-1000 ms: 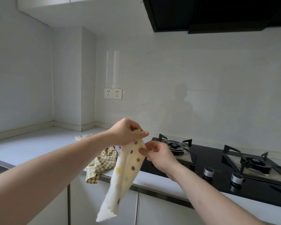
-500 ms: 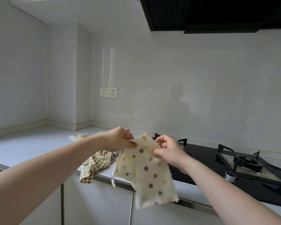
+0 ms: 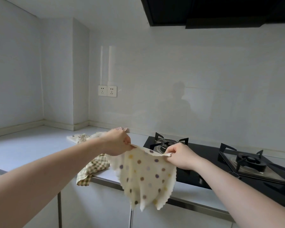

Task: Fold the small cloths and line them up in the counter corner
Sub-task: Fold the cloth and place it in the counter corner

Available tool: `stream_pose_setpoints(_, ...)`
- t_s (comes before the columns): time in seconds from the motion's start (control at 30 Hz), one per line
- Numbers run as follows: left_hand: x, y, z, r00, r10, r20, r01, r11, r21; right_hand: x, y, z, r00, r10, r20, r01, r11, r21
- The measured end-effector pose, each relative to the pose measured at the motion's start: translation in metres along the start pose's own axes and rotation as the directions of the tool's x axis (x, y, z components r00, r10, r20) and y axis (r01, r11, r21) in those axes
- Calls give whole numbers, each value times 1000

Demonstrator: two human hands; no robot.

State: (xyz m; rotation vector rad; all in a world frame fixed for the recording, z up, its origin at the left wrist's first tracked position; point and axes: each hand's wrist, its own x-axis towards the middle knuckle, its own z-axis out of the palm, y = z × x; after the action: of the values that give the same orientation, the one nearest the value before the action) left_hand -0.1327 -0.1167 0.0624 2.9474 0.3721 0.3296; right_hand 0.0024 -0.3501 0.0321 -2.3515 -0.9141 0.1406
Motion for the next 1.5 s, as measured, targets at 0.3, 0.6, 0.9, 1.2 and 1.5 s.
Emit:
stream_pose_setpoints(0.3,19,17,8,998,-17,-62,8,990,-140,11,-1,10,998,-44,-44,53,972,227)
stream_pose_setpoints(0.6,49,0,0,991,-98,-90,83,983,-161,35,3,-13,967,122,-226,-36,937,349)
stream_pose_setpoints(0.9,56,27,-20,833,30,-552,-124,983,-135,35,-10,-44,860,60,-507,107,950,295)
stream_pose_setpoints(1.2,-14,32,46,973,166,158,-156,985,-79,-20,56,9,962,44,-270,-20,995,93)
stream_pose_setpoints(1.5,-15,10,93,973,99,211,-101,995,-1,-19,95,37,987,141,-74,-133,985,111)
